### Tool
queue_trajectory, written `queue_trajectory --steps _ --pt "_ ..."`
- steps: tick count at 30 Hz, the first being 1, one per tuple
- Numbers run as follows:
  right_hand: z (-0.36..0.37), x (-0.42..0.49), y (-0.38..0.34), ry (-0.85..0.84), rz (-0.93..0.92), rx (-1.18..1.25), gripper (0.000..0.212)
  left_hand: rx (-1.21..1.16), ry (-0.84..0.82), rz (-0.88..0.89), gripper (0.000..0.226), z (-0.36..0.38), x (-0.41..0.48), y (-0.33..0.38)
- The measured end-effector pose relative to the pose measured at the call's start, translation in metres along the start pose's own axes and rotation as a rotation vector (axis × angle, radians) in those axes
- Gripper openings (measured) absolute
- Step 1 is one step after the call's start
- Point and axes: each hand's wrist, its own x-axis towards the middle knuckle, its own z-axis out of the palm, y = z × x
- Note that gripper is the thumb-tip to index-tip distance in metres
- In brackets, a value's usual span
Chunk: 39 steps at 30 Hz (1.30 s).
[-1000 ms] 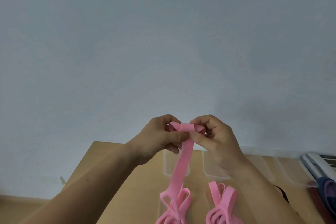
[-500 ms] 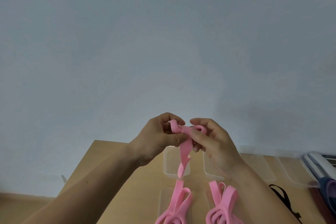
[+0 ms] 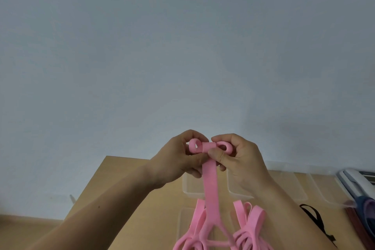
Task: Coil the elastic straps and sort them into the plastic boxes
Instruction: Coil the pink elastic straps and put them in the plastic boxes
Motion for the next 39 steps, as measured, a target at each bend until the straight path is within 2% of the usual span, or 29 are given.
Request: queue_trajectory --steps 3,8,12,17,20,24,27,29,31,35,39 --pt "0.001 0.0 0.001 0.014 -0.054 -0.055 0.03 -0.022 0.028 0.027 0.023 0.0 -0.001 0.0" --pt "0.004 -0.002 0.002 0.036 -0.111 -0.071 0.026 -0.093 -0.006 -0.022 0.034 0.003 -0.002 0.009" --pt "0.008 -0.005 0.005 0.027 -0.105 -0.049 0.027 -0.163 0.041 -0.057 0.026 0.008 -0.001 0.011" --pt "0.001 -0.007 0.005 -0.04 -0.017 0.079 0.026 -0.145 0.063 0.031 0.011 0.009 -0.001 0.006" --pt "-0.002 -0.007 0.004 -0.055 0.047 0.153 0.029 -0.085 0.068 0.067 0.013 0.008 0.0 0.004" --pt "-0.003 -0.006 0.003 -0.07 0.134 0.15 0.012 -0.038 0.051 0.126 0.012 0.011 0.0 0.001" --pt "-0.005 -0.008 0.004 -0.061 0.126 0.127 0.013 -0.044 0.04 0.138 0.015 0.013 0.0 0.001" --pt "-0.005 -0.009 0.003 -0.048 0.091 0.118 0.019 -0.064 0.05 0.107 0.033 0.013 0.0 0.001" --pt "-0.005 -0.007 0.003 -0.027 0.056 0.117 0.014 -0.075 0.076 0.022 0.051 0.012 0.001 0.001" --pt "-0.004 -0.005 0.006 -0.01 0.006 0.068 0.024 -0.063 0.066 -0.043 0.038 0.011 0.002 0.002" --pt "-0.002 -0.008 0.01 -0.059 -0.015 0.005 0.028 -0.166 -0.006 -0.116 0.041 0.008 0.0 0.005"
